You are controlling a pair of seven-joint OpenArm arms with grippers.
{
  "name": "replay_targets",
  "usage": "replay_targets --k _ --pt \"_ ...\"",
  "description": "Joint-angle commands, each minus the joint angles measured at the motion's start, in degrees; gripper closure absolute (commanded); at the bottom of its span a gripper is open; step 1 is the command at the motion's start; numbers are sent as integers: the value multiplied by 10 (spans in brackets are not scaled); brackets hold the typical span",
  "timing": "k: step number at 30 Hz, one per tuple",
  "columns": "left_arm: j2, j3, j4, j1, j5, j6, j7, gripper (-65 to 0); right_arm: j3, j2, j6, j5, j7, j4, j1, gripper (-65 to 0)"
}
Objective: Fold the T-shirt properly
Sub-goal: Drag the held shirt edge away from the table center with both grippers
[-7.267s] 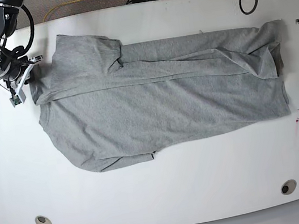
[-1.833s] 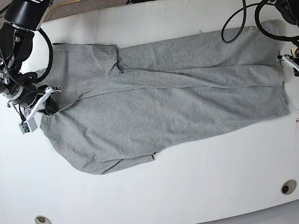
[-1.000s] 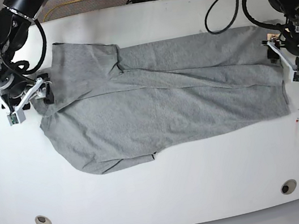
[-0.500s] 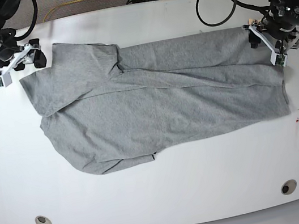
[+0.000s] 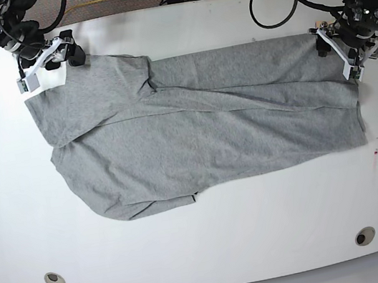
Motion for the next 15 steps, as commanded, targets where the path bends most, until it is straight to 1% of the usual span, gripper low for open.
replay_targets --k 1,5,7,8,10,11,12,13,15 --pt "-9 -5 9 -3 -5 1 -10 -425 -10 -9 -1 -9 1 -6 -2 -458" --pt "-9 -5 7 -3 -4 1 -10 -425 -38 -11 -1 -8 14 -18 -1 -452" --pt "-9 -5 5 -2 -3 1 -10 -425 -46 -11 -1 -8 14 -18 -1 -393" --pt "-9 -5 4 -2 -2 1 -10 -425 -50 -12 -1 -8 15 -18 -1 -350" --pt "-10 -5 -3 -2 -1 1 -10 -425 -59 -13 -1 -6 21 -17 8 -189" --pt "-10 -4 -6 -2 -1 1 -10 -425 -61 -13 -1 -6 23 -16 11 -122" --pt "-10 -4 -11 -3 -1 1 -10 -425 -66 -13 -1 -5 23 -15 13 -22" --pt "-10 -4 -13 -3 -1 1 -11 -417 -69 -13 -1 -5 23 -13 13 0" --pt "-10 -3 -20 -3 -1 1 -11 -389 -70 -13 -1 9 22 8 12 0"
